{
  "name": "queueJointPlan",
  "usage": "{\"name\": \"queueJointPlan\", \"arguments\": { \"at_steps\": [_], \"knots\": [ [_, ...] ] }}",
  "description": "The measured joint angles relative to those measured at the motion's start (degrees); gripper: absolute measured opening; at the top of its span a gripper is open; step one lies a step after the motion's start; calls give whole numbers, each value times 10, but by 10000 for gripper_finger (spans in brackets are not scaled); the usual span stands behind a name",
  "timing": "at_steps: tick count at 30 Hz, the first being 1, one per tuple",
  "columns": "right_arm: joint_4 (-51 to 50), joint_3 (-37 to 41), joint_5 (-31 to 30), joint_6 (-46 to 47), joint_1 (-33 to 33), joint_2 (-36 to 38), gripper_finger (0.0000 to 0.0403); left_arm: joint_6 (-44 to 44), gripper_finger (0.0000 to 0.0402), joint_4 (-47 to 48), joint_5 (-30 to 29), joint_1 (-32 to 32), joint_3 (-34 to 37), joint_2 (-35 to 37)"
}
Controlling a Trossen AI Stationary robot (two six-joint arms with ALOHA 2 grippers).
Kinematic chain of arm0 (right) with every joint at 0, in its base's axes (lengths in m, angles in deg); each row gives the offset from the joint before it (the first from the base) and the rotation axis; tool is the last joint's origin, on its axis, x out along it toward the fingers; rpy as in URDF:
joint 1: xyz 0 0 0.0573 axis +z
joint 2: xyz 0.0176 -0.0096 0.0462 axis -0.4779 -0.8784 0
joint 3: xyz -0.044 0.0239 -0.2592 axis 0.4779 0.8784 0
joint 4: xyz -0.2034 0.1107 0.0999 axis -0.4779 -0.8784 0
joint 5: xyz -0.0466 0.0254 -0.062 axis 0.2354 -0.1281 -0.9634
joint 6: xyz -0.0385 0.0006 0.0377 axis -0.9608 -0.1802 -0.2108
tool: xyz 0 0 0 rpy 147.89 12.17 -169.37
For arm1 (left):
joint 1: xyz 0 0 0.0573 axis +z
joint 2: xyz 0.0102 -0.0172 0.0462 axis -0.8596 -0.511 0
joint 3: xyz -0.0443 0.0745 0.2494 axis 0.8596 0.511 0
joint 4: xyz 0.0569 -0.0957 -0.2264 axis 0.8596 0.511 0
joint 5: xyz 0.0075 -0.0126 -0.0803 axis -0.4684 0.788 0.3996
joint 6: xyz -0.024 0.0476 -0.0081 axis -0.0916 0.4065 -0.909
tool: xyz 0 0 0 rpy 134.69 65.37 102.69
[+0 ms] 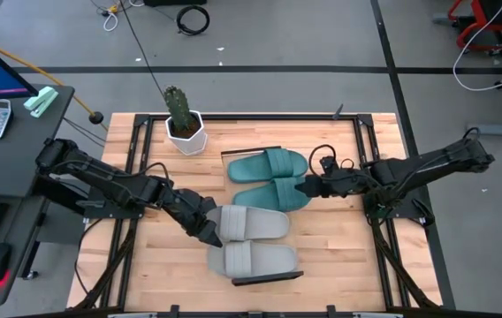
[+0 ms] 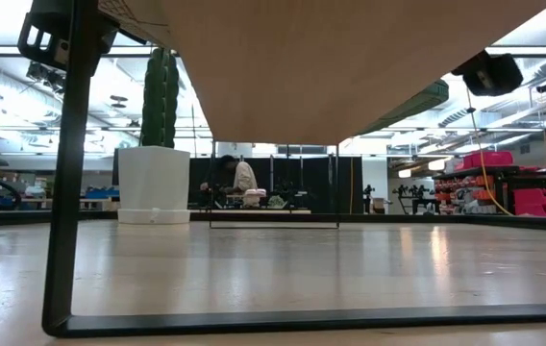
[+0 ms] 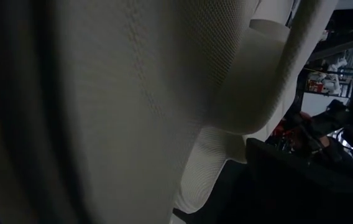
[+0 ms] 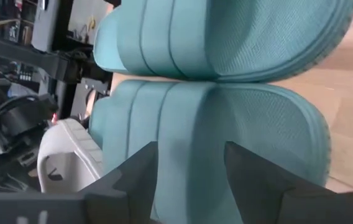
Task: Pick and place slides into the shelf
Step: Adjust the slides on the shelf
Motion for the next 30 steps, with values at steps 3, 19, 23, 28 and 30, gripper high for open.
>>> {"name": "queueJointPlan", "arguments": {
  "at_steps": [3,19,23,28,30],
  "knots": [
    [11,0,-10,-1,0,-6,188,0,284,0,0,0,0,0],
    [42,0,-18,-1,0,-42,95,0,284,0,-5,0,0,0],
    [45,0,-30,-1,1,-36,27,0,284,-1,-5,0,0,0],
    [48,0,-64,10,18,-25,16,1,284,-1,-7,0,0,0],
    [48,0,-79,18,28,-25,11,1,284,-1,-7,0,0,0]
  ]
}}
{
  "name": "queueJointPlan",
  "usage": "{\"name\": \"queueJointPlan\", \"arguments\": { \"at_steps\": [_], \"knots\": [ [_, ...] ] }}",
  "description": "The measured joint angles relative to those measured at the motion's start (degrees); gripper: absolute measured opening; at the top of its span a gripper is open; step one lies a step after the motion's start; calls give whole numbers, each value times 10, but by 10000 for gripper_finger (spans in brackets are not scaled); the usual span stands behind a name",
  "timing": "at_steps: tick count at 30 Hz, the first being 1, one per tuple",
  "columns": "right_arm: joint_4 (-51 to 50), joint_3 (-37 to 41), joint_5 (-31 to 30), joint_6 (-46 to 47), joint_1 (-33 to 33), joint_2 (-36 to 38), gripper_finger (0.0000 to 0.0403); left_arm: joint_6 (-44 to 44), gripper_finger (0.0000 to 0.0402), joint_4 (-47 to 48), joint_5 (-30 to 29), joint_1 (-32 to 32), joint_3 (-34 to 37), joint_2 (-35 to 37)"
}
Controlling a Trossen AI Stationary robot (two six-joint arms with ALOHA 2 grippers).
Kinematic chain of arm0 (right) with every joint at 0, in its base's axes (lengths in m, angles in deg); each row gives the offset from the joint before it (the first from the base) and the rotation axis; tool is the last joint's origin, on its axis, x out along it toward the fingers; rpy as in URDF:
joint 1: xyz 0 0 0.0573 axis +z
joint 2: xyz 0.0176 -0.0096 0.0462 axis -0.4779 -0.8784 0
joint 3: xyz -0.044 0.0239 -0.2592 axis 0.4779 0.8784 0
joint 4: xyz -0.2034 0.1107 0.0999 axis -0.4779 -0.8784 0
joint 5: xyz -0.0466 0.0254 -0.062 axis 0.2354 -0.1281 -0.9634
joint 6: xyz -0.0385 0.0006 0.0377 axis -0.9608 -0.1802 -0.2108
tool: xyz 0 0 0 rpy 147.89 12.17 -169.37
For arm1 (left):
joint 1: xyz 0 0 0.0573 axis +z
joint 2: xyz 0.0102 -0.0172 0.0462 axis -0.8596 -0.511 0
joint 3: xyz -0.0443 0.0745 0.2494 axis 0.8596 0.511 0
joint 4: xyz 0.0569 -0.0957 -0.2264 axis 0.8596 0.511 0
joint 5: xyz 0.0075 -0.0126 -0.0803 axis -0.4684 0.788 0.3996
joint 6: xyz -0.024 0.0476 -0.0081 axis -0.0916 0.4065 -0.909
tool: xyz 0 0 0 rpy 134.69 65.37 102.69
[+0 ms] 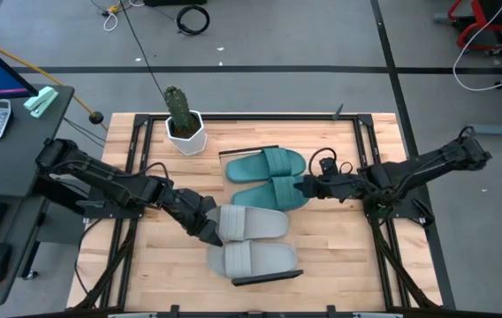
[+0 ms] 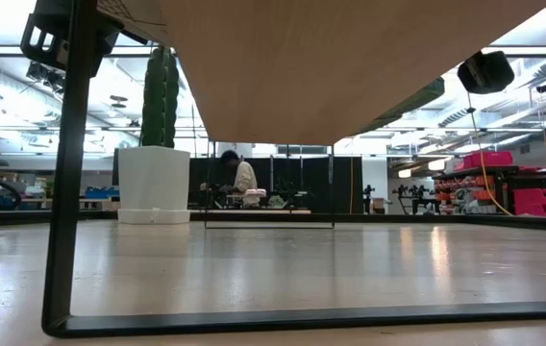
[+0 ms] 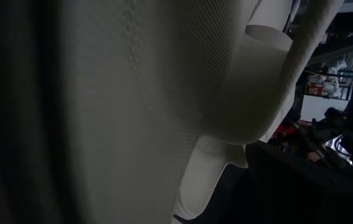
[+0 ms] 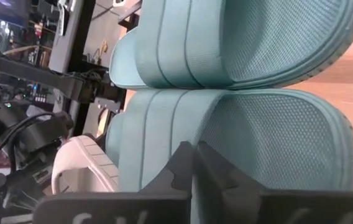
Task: Pick and place slides into the shelf
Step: Adjust the slides on the shelf
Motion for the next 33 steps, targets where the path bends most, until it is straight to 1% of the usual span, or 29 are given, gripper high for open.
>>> {"name": "queueJointPlan", "arguments": {
  "at_steps": [5,11,14,22,26,33],
  "knots": [
    [0,0,-50,28,31,-2,7,0,284,0,0,0,0,0],
    [0,0,-153,65,72,-2,4,0,284,0,-1,0,0,0],
    [0,0,-174,69,83,-2,3,0,284,0,0,0,0,0],
    [0,0,-176,70,85,-3,3,-1,284,0,0,0,0,0],
    [0,0,-168,70,85,-10,2,-3,284,0,-2,0,0,0],
    [3,-1,-151,99,85,-43,4,-38,284,-19,-52,0,0,0]
  ]
}}
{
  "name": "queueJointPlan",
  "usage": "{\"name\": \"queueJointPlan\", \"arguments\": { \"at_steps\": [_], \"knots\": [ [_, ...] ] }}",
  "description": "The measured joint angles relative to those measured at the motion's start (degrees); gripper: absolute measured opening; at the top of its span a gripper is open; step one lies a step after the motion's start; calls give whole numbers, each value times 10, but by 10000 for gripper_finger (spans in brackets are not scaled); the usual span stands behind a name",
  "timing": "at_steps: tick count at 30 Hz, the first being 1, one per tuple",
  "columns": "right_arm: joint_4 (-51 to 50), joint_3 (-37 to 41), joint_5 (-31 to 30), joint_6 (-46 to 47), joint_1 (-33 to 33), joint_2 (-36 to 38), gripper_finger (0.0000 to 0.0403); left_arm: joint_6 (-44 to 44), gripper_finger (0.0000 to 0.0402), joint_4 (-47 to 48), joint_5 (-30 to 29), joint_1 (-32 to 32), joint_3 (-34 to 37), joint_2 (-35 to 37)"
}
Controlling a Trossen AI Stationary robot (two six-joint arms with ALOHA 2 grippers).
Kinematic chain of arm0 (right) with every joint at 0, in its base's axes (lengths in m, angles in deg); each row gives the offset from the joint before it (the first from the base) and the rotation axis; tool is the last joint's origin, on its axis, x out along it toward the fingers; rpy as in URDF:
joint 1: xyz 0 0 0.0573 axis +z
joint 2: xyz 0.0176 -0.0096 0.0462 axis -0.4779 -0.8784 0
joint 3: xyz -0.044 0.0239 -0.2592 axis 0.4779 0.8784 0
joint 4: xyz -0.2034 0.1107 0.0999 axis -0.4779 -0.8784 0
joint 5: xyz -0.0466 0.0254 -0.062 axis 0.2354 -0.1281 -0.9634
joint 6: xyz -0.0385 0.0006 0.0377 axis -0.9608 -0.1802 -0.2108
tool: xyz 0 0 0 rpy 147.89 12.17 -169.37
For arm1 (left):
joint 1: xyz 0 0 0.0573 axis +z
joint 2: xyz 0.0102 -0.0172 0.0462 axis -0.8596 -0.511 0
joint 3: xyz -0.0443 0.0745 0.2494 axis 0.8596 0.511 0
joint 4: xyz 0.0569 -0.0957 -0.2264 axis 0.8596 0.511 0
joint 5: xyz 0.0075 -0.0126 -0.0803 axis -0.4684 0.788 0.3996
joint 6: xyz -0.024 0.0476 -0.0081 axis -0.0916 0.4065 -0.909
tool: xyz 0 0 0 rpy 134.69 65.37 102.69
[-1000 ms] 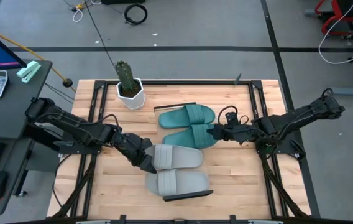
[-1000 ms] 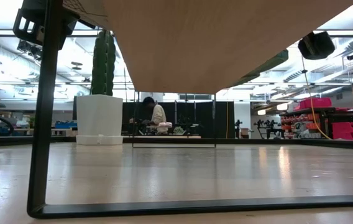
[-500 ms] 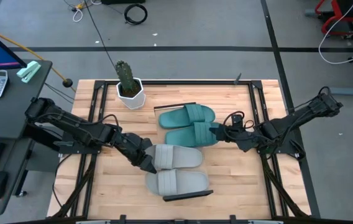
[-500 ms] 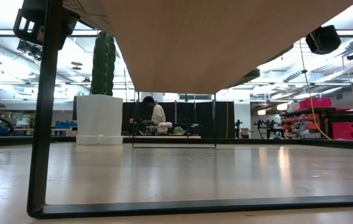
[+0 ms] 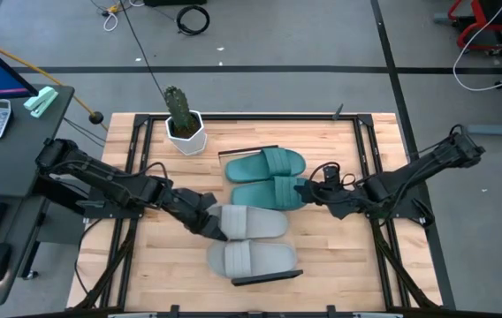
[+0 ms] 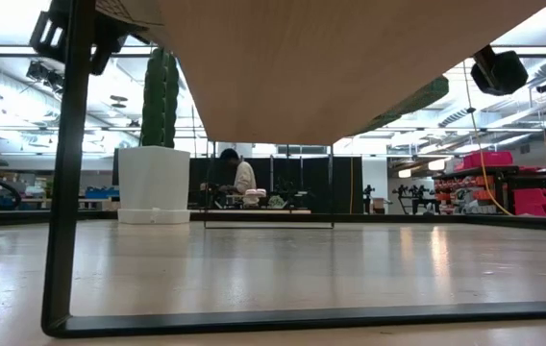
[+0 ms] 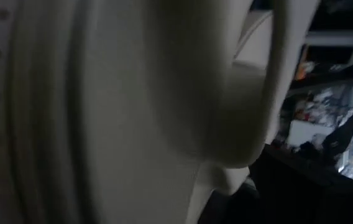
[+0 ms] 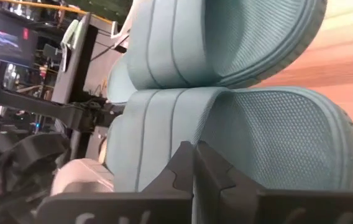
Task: Pick and place slides into the shelf
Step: Adjust the slides on the shelf
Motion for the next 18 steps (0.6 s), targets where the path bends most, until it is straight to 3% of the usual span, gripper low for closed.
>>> {"name": "queueJointPlan", "arguments": {
  "at_steps": [8,14,18],
  "knots": [
    [33,0,0,2,0,-16,5,-26,284,-61,-51,0,0,0],
    [34,0,1,-5,1,-16,5,-23,284,-48,-35,-4,0,0],
    [38,0,2,-7,1,-16,10,-38,284,-5,-56,-18,0,-1]
  ]
}}
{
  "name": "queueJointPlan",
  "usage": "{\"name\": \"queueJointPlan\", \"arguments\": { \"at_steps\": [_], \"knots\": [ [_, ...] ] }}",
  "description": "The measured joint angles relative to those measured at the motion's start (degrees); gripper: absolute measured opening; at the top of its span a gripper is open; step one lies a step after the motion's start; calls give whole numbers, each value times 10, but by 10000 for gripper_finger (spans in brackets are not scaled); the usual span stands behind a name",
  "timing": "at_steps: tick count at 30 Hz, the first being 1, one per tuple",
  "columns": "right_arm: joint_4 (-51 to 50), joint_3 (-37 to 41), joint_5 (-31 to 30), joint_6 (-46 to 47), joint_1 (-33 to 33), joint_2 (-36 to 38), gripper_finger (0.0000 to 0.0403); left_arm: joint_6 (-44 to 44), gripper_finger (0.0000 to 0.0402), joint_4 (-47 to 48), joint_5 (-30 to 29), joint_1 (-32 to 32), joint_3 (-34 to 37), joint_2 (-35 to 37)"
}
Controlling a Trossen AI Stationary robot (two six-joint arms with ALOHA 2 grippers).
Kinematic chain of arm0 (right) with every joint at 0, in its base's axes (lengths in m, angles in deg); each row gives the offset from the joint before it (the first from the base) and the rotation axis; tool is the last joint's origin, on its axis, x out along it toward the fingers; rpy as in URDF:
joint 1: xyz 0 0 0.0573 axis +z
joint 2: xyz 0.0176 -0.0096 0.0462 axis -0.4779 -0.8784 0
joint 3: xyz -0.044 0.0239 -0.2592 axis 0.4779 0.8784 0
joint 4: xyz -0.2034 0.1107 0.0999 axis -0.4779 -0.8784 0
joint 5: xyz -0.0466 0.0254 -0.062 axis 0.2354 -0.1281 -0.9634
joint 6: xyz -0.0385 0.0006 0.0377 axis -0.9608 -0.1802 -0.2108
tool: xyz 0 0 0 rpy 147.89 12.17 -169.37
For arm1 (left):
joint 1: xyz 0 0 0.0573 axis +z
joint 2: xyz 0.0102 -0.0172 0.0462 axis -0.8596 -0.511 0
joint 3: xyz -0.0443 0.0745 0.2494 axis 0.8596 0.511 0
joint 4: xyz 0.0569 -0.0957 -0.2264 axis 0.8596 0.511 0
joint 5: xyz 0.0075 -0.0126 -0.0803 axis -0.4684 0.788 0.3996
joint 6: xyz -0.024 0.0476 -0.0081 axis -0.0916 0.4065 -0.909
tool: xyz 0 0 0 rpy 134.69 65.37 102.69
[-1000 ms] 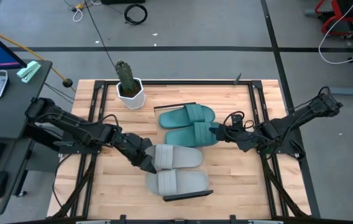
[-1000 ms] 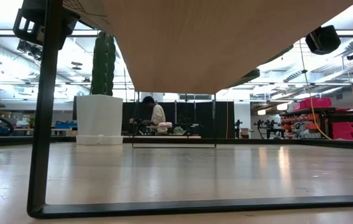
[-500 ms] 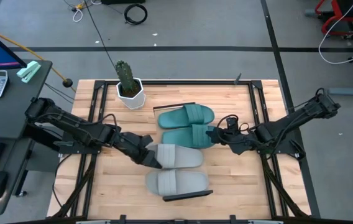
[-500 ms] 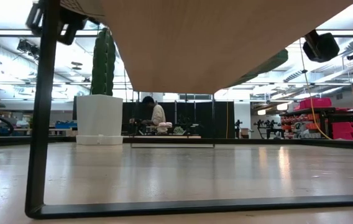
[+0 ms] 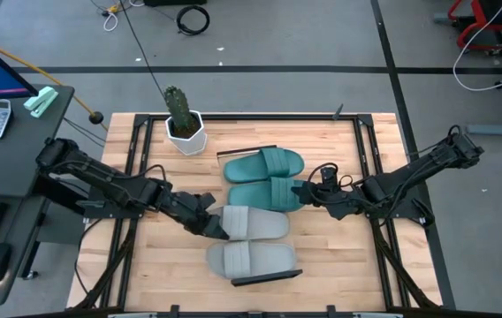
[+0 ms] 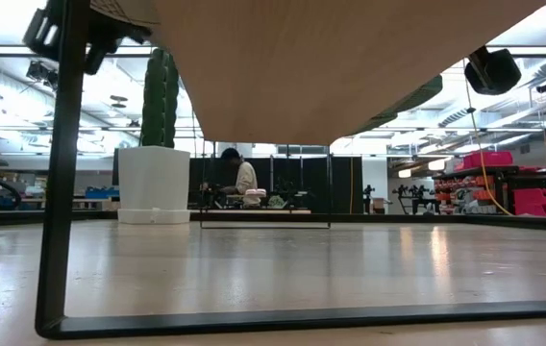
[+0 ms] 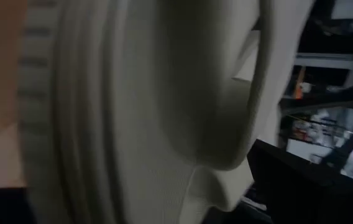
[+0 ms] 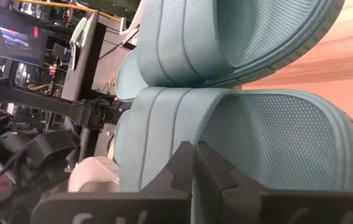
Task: Pick and place slides into the shelf
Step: Adjust the slides on the shelf
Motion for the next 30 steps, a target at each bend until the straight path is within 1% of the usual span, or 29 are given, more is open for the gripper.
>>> {"name": "queueJointPlan", "arguments": {
  "at_steps": [4,8,11,16,18,21,25,30],
  "knots": [
    [6,0,0,-3,0,0,7,-3,284,30,-24,-12,0,0],
    [6,0,0,-7,0,0,5,-2,293,29,-50,-16,0,0],
    [5,0,1,-7,0,0,8,6,318,21,-55,-17,0,0],
    [7,0,2,-8,0,0,7,14,380,18,-62,-26,0,-1],
    [8,0,2,-8,0,0,6,12,394,23,-65,-29,0,-1],
    [8,0,2,-8,0,0,8,1,389,29,-76,-34,0,-1],
    [8,0,2,-8,0,0,8,0,388,14,-76,-35,-1,-1],
    [8,0,2,-8,0,0,7,31,398,-13,-34,-35,-20,-1]
  ]
}}
